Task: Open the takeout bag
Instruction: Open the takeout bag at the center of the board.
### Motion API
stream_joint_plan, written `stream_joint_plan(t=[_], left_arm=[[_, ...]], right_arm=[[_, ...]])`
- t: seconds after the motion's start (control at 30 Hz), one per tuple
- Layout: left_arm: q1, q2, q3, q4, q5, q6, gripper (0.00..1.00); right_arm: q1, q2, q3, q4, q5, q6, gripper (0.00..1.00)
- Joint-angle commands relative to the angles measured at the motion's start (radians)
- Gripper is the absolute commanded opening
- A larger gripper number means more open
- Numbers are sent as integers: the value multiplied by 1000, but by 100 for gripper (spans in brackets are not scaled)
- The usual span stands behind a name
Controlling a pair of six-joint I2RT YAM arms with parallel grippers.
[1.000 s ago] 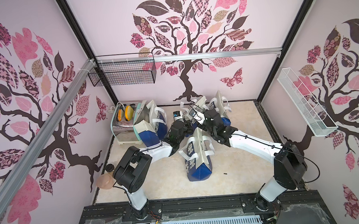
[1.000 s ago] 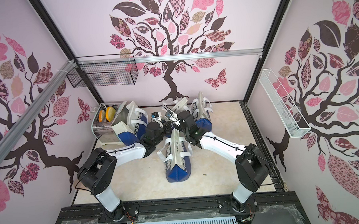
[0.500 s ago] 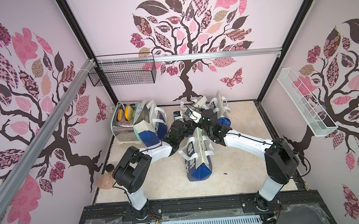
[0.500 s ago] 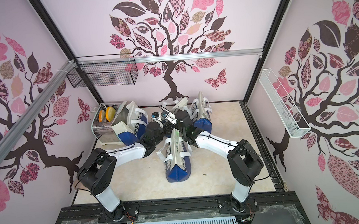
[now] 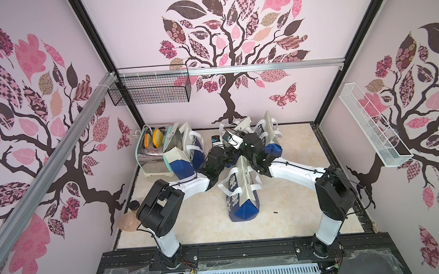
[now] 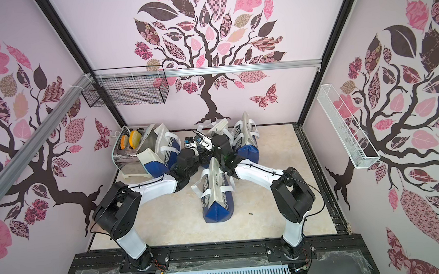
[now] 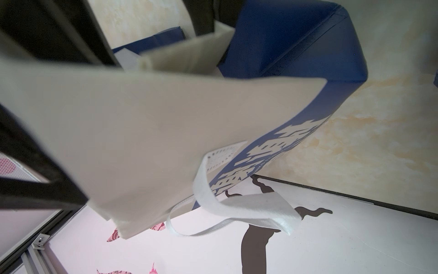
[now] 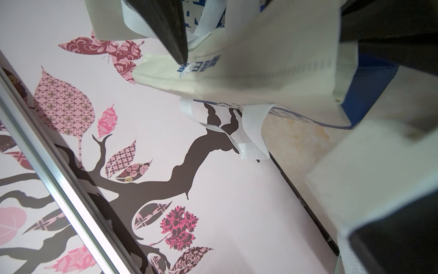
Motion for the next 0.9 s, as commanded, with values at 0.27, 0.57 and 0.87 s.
stream_joint_plan(t=[0.27,0.57,0.87], left_arm=[[-7,-20,-31,-126,31,51,0],[-8,-7,-15,-140,39,72,0],[-12,-21,-29,-163,38,107,0]], right_arm=[[-2,14,86,64,5,0,54],[3,16,117,-5,-58,-5,57],[-6,54,158,3,-45,-12,56]])
